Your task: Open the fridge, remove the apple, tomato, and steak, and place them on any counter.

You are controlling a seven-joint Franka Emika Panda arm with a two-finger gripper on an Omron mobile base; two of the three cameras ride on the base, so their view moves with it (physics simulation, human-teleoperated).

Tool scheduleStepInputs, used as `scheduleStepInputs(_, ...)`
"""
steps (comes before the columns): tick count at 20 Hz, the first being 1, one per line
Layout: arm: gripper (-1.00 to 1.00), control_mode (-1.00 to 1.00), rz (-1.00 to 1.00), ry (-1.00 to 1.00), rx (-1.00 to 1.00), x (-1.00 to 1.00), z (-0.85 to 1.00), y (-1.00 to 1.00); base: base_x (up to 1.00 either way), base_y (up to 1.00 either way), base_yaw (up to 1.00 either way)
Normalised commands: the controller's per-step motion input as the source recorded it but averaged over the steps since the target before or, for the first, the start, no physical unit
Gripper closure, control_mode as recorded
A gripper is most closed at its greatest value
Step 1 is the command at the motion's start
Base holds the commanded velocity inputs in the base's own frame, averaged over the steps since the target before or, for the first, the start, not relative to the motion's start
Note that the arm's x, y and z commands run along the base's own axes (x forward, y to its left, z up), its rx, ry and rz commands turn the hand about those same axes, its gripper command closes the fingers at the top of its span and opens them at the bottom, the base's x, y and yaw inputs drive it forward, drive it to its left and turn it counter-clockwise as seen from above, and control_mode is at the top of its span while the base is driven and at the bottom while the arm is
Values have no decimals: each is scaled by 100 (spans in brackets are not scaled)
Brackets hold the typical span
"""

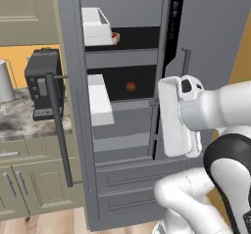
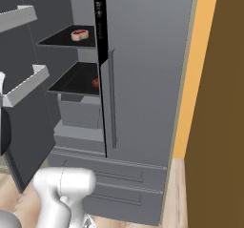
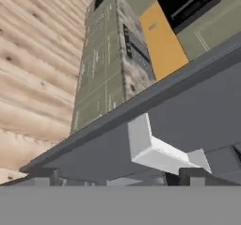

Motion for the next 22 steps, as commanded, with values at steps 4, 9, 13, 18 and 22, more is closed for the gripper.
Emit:
scheduleStepInputs(4, -100, -100, -91, 0, 0, 0, -8, -25, 0, 0, 0)
scheduleStepInputs(9, -100, -100, -79, 6, 1, 2, -4, -72, 0, 0, 0)
scheduleStepInputs(13, -100, -100, -38, 28, 18, 25, 19, -100, 0, 0, 0)
scheduleStepInputs(18, -100, -100, -4, 18, 31, 48, 5, -82, 0, 0, 0)
scheduleStepInputs(22, -100, -100, -4, -14, 21, 27, 0, -46, 0, 0, 0)
